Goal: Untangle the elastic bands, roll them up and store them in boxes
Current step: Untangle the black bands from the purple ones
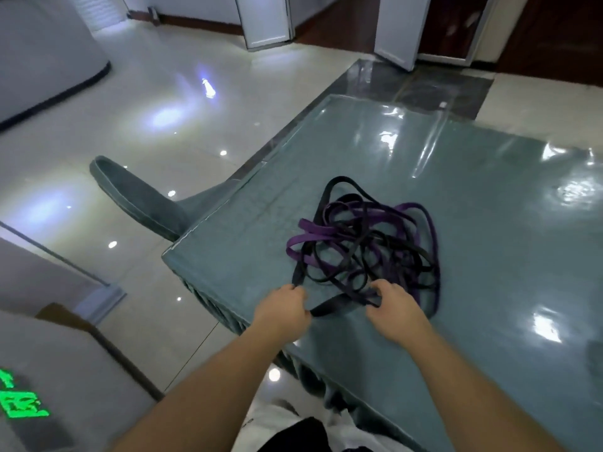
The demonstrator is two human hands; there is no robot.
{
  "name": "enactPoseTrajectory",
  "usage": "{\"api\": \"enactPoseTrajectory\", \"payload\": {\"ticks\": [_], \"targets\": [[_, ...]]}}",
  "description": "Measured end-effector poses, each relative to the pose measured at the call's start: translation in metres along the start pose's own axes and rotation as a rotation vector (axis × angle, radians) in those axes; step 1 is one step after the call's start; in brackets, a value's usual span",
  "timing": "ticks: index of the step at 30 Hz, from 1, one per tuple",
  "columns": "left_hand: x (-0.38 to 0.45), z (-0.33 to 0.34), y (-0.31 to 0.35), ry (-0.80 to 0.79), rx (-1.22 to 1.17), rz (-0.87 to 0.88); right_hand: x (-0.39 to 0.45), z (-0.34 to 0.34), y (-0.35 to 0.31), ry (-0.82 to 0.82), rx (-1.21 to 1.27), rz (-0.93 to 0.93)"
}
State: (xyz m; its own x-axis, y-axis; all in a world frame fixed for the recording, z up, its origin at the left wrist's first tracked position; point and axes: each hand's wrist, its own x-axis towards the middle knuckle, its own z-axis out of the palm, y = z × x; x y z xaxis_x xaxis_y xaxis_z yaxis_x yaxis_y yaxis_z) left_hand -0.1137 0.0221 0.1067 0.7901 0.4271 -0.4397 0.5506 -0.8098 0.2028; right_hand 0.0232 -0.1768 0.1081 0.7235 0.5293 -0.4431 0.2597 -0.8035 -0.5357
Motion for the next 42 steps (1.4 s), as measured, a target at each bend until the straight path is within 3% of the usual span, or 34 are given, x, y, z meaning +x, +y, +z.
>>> {"api": "enactPoseTrajectory", "payload": {"ticks": [9, 16, 22, 29, 34, 42], "targets": [[0.071, 0.022, 0.010, -0.158, 0.071, 0.177, 0.010, 0.023, 0.019, -0.040, 0.103, 0.100], [0.110, 0.031, -0.024, -0.415, 0.272, 0.384, 0.027, 0.048, -0.009, -0.009, 0.109, 0.227], [0.132, 0.025, -0.049, -0.477, 0.320, 0.531, 0.041, 0.057, -0.039, 0.049, 0.141, 0.266], [0.153, -0.053, -0.031, -0.304, 0.035, 0.580, 0.044, 0.049, -0.065, 0.137, 0.143, 0.259], [0.152, -0.127, -0.001, -0.195, -0.167, 0.707, 0.053, 0.016, -0.090, 0.222, 0.165, 0.172], [0.139, -0.236, 0.050, 0.082, -0.242, 0.854, 0.056, -0.074, -0.121, 0.452, 0.159, 0.027]]}}
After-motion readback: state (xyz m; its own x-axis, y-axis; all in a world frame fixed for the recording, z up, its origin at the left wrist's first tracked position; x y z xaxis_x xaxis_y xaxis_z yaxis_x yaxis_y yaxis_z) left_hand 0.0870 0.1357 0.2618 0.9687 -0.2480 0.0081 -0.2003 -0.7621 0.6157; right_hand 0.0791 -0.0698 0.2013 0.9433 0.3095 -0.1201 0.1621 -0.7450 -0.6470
